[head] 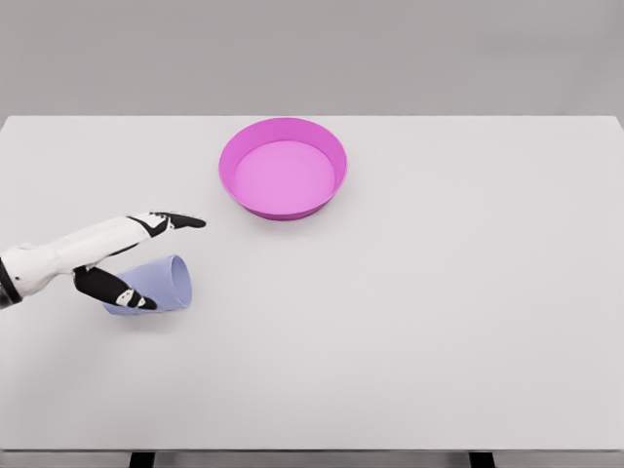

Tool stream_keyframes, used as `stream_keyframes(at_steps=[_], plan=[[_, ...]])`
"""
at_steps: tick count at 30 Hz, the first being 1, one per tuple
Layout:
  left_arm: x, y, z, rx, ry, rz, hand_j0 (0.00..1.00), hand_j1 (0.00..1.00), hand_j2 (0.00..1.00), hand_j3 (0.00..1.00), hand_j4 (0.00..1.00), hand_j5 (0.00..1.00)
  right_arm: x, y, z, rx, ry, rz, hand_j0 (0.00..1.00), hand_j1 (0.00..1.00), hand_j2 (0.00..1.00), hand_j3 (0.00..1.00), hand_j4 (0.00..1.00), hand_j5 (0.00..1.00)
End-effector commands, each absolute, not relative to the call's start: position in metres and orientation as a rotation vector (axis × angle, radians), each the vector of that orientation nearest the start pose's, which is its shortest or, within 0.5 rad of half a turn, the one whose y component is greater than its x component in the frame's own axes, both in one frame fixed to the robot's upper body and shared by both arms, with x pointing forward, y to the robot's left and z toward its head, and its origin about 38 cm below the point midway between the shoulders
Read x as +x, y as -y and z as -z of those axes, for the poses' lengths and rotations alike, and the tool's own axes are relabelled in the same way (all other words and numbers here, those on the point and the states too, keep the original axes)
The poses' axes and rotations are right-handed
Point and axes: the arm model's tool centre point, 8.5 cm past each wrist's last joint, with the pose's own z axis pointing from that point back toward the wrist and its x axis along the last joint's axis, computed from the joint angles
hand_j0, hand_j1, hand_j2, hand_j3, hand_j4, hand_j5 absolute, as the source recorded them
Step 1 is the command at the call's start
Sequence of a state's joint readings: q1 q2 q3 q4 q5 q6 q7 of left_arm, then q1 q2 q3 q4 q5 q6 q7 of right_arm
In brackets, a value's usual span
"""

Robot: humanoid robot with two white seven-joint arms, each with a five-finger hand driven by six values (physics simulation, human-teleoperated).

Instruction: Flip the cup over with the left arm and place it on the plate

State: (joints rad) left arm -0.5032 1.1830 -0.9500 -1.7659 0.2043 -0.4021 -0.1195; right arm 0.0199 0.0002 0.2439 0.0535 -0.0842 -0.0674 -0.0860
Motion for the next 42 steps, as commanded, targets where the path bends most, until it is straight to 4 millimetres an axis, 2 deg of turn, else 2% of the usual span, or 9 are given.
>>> stream_keyframes(at_steps=[1, 7, 9, 21, 42], plan=[[0.346, -0.326, -0.187, 0.04, 1.482, 1.496, 1.0, 1.0, 1.0, 1.0, 1.0, 1.0, -0.022, 0.282, 0.259, -0.175, -0.006, -0.16, 1.0, 1.0, 1.0, 1.0, 1.0, 1.0], [0.341, -0.329, -0.181, 0.026, 1.464, 1.491, 1.0, 1.0, 1.0, 1.0, 1.0, 1.0, -0.022, 0.282, 0.259, -0.175, -0.006, -0.16, 1.0, 1.0, 1.0, 1.0, 1.0, 1.0], [0.335, -0.328, -0.173, 0.006, 1.446, 1.488, 1.0, 1.0, 1.0, 1.0, 1.0, 1.0, -0.022, 0.282, 0.259, -0.175, -0.006, -0.16, 1.0, 1.0, 1.0, 1.0, 1.0, 1.0], [0.337, -0.322, -0.171, -0.011, 1.459, 1.482, 1.0, 1.0, 1.0, 1.0, 1.0, 1.0, -0.022, 0.282, 0.259, -0.175, -0.006, -0.16, 1.0, 1.0, 1.0, 1.0, 1.0, 1.0], [0.34, -0.328, -0.165, 0.032, 1.398, 1.435, 1.0, 1.0, 1.0, 1.0, 1.0, 1.0, -0.022, 0.282, 0.259, -0.175, -0.006, -0.16, 1.0, 1.0, 1.0, 1.0, 1.0, 1.0]])
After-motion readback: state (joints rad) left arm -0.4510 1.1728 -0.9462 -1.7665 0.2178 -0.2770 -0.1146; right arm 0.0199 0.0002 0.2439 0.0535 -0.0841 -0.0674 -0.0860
